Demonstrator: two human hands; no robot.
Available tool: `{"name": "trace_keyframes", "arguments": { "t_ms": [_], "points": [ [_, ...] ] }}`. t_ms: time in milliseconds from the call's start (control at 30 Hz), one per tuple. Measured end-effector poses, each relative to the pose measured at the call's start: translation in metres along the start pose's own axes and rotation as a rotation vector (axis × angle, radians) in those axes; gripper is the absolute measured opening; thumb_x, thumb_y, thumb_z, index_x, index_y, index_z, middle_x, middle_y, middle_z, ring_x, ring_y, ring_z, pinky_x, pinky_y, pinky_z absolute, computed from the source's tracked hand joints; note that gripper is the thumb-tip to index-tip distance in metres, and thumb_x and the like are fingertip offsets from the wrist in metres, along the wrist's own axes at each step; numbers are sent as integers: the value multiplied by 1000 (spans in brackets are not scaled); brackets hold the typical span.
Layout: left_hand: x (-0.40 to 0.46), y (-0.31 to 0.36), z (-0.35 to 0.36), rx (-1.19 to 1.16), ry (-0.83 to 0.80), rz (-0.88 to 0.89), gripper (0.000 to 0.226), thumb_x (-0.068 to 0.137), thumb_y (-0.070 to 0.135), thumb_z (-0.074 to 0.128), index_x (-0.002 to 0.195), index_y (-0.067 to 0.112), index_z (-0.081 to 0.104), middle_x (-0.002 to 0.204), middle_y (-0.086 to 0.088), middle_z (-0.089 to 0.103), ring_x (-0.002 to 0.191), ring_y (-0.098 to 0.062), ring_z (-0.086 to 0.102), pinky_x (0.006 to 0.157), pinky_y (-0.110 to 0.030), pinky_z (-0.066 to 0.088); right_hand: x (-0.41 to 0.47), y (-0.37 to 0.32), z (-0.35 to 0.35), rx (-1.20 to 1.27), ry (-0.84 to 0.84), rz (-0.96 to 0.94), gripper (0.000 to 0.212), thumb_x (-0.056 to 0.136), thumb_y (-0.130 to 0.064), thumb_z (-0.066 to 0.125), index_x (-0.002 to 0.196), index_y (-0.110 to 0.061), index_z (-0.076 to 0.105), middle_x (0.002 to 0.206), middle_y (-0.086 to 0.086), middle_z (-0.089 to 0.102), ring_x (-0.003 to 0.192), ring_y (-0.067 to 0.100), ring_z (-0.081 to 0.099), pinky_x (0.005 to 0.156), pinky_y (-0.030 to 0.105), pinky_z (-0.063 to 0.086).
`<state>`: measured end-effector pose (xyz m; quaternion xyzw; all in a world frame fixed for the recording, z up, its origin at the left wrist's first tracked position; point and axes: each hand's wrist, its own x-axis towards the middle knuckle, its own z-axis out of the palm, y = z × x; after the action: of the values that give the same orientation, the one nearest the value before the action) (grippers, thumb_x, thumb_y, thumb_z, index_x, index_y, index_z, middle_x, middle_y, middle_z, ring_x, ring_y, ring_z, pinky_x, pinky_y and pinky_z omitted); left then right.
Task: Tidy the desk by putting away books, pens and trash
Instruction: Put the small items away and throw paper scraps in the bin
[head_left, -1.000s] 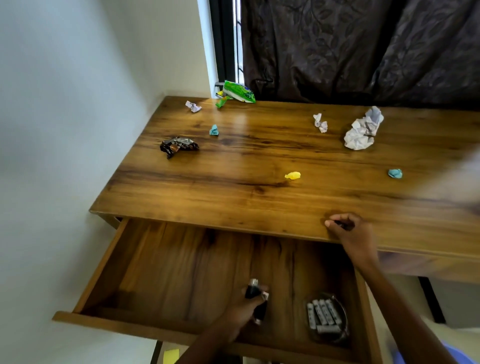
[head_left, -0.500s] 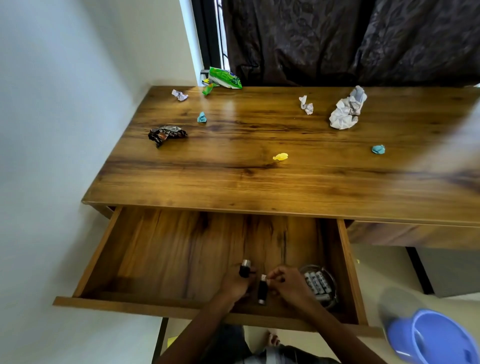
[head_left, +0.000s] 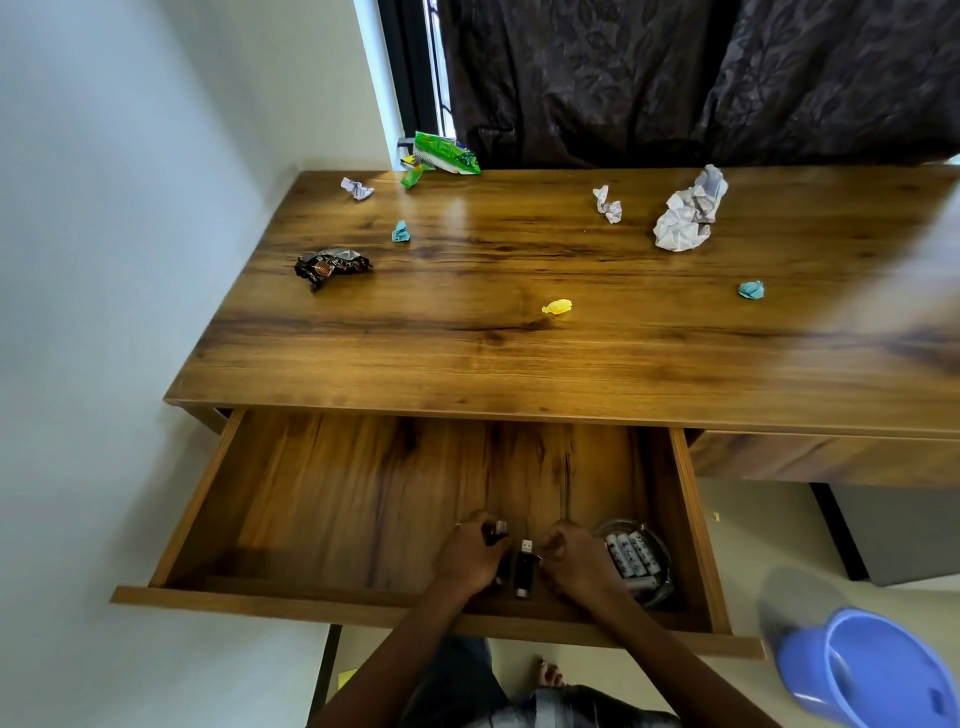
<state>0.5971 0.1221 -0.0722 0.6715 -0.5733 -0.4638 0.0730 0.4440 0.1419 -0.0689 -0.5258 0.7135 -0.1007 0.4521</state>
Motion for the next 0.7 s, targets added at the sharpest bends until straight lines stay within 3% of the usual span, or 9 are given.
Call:
{"name": "trace_keyframes", "arguments": {
  "t_ms": [233,433,567,700],
  "points": [
    [-1,1,0,59,49,-19,44,88,23,63,128,22,44,125,-4,58,110,-17,58,82,-21,43,2,2,2,-109,-9,-47,9,89,-16,58,96,-15,64,99,4,68,90,16,63,82,29,52],
    [0,2,1,117,18,-4,33,90,23,60,121,22,50,122,0,59,104,-13,58,79,-18,43,5,4,5,-191,-25,-49,8,88,-18,55,94,-18,62,99,4,67,87,15,61,74,25,48],
    [-1,0,1,117,8,-16,30,89,24,61,118,22,50,119,1,59,99,-11,58,77,-17,42,6,5,3,-178,-48,-50,10,90,-14,52,92,-18,61,97,4,67,83,17,64,75,29,54],
    [-1,0,1,125,11,-2,29,89,24,61,117,23,50,116,1,60,90,-8,55,65,-13,39,7,6,2,-161,-61,-63,11,89,-10,54,91,-16,63,98,6,67,82,19,66,76,30,56]
  ]
}}
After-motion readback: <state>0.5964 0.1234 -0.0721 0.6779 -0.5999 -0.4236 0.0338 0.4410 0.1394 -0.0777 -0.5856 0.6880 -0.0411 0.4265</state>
